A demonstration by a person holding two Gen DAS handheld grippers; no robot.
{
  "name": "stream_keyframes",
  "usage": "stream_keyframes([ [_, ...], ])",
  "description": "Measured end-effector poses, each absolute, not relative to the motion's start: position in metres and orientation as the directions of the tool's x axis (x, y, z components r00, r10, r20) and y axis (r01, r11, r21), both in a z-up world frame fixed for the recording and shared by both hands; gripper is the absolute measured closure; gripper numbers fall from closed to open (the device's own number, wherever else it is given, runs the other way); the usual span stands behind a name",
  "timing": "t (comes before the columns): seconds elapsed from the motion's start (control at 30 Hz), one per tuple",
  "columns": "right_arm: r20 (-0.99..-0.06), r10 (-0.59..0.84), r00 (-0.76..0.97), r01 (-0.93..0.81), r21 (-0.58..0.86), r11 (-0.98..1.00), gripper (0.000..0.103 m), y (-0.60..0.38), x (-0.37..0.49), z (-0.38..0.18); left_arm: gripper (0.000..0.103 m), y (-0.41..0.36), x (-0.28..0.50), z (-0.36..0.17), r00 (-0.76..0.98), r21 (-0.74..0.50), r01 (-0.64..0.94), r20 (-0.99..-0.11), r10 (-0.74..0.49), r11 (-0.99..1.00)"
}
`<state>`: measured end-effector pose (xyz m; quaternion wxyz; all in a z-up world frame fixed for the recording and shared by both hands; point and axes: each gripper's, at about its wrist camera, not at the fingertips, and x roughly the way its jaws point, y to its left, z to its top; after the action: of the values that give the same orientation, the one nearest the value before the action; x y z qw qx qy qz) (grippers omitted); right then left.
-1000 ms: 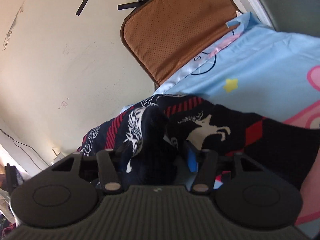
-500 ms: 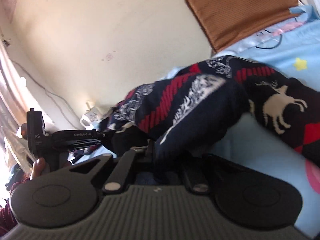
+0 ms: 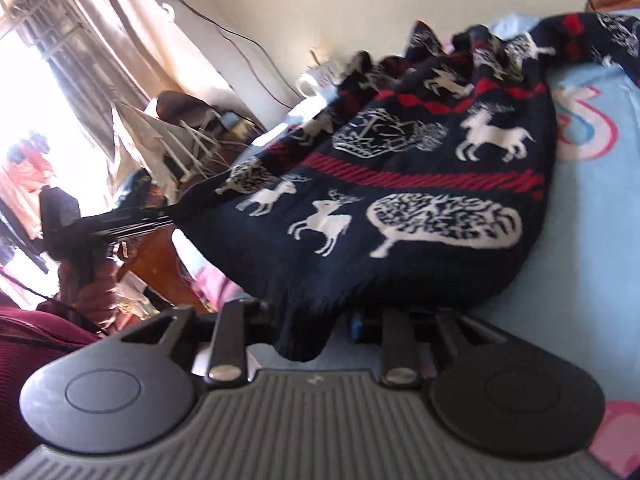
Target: Fold small clothes
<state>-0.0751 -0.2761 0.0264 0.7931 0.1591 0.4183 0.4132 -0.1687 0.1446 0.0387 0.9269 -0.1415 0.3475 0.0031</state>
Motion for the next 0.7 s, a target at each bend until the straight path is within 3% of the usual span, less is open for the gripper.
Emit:
stream_keyframes([
  [0.13, -0.52, 0.738, 0.431, -0.457, 0.58, 0.675, 0.056, -0.329, -0.071, 0.05, 0.077, 0.179, -0.181, 0.048, 0.784, -0.249, -0.215, -0.62, 0.015, 0.944],
  [0.23, -0.455, 0.654, 0.605, -0.356, 0.58, 0.733, 0.04, -0.355, -0.056, 0.067, 0.076, 0.199, -0.157, 0.064, 0.806, -0.244, -0.267, -0.587, 0.077, 0.932],
  [0.37, -0.385, 0.569, 0.727, -0.203, 0.67, 0.714, 0.038, -0.364, -0.005, 0.067, 0.063, 0.19, -0.096, 0.078, 0.834, -0.219, -0.219, -0.547, 0.066, 0.951],
  [0.5, -0.428, 0.512, 0.745, -0.071, 0.712, 0.698, 0.038, -0.357, 0.067, 0.052, 0.06, 0.163, -0.016, 0.079, 0.844, -0.181, -0.159, -0.535, 0.039, 0.97],
  [0.63, -0.426, 0.519, 0.741, -0.239, 0.556, 0.796, 0.038, -0.332, 0.137, 0.084, 0.06, 0.151, 0.076, 0.071, 0.8, -0.123, -0.131, -0.599, 0.032, 0.984],
  [0.7, -0.489, 0.557, 0.671, -0.326, 0.48, 0.814, 0.038, -0.309, 0.183, 0.092, 0.056, 0.137, 0.116, 0.066, 0.782, -0.072, -0.094, -0.623, 0.029, 0.993],
])
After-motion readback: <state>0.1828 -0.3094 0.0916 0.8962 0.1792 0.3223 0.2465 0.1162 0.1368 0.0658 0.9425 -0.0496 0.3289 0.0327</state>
